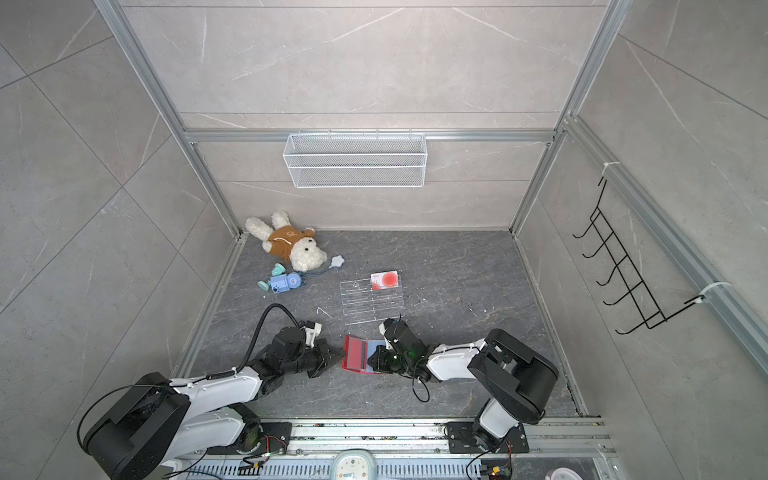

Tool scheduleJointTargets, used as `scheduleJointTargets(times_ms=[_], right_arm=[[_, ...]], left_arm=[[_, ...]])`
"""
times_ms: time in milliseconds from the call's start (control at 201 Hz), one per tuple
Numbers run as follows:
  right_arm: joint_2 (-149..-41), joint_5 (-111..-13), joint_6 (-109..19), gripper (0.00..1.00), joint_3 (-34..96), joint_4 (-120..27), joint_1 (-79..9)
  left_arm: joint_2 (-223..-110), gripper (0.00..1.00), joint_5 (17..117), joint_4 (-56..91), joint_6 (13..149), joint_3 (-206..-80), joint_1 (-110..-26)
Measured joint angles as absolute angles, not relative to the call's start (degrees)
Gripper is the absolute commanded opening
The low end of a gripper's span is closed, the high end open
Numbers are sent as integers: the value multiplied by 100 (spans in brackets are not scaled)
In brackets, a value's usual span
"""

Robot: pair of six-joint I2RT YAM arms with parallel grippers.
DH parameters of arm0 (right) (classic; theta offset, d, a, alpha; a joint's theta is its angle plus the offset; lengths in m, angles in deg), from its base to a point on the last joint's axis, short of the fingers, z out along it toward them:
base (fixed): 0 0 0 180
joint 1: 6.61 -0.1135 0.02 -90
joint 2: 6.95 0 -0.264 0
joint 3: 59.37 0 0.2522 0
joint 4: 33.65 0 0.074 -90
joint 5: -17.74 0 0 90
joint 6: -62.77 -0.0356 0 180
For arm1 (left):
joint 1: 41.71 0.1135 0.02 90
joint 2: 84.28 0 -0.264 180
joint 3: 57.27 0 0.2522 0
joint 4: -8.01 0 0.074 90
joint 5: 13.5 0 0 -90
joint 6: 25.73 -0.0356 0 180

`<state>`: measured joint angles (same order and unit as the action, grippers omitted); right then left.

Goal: Take the credit cards out of the card holder

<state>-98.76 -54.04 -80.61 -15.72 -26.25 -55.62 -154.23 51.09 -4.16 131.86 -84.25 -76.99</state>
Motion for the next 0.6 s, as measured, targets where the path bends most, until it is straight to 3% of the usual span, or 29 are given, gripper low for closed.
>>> scheduleJointTargets(times_ms=[358,483,597], right_arm=[[-9939,-5404,-8063,8,-1572,-2548,-5562],[-9954,-5404,-8063,8,-1572,-2520,-5562],[-9954,-5404,-8063,8,-1574,-2518,-5562]], left_arm=[[-15587,9,5107,-442,13123,-8619,-7848],[-15589,17,5092,-438,13103,-8619,-7879],[-15589,17,5085,-420,13092,-8619,-7892]])
